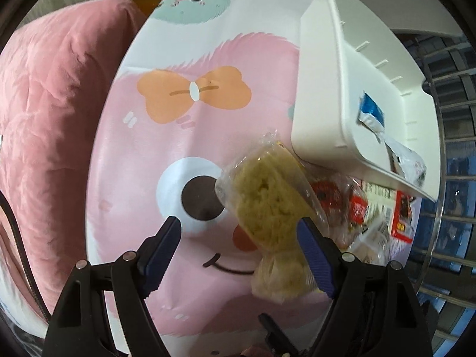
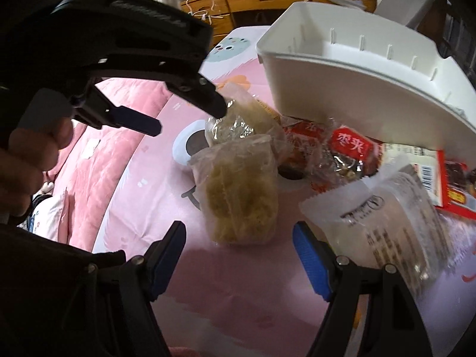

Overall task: Organize snacks
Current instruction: 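Grasp a clear puffed-snack bag with the left tool while the right tool grasps another, then lift both clear snack bags over the white tray and release them inside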

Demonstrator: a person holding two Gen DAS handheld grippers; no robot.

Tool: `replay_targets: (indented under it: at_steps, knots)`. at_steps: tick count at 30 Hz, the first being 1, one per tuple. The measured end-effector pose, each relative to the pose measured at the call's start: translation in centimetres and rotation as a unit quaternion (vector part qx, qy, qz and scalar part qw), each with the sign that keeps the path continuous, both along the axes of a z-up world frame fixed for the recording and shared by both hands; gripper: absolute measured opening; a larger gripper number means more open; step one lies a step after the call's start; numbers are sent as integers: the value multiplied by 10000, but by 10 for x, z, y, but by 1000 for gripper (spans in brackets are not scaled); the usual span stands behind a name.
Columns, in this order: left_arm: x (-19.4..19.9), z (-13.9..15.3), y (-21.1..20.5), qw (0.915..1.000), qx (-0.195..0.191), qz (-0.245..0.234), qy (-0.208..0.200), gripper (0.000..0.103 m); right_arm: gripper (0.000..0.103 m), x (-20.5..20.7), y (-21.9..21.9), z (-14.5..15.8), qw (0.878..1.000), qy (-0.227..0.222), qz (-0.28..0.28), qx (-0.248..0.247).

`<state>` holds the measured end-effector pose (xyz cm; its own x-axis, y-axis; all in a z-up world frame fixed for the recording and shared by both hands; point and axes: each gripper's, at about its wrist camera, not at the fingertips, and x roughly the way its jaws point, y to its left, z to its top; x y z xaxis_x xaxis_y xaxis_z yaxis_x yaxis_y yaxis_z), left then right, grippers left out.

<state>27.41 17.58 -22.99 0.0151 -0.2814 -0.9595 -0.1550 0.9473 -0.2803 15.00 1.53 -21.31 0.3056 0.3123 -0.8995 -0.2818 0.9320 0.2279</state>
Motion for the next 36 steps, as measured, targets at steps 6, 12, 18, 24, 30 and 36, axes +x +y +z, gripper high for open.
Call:
replay_targets:
  at_steps: [6,12,18,24,30,36]
  knots:
    - [8,-18,-9,9996,-169,123,177,79,68,7,6,-12,9989,107,301,329]
    - [16,-28,-17,9991,-258,188,267,79,60,18,7,-18,9983,96,285,509]
    - [21,-35,-26,9987,-270,177,392,72,50,23,-1,-23,9970,230,281,690]
    - [20,-36,-30,9979,-252,386,449,61,42,25,-15,-23,9957,315,225,840]
    - [14,-32,-25,9977,-257,416,461,54,40,26,-20,-20,9955,425,145,837]
    - [-1,-22,-10,9977,-294,453,405,53,38,19,-14,-14,9957,549,41,743]
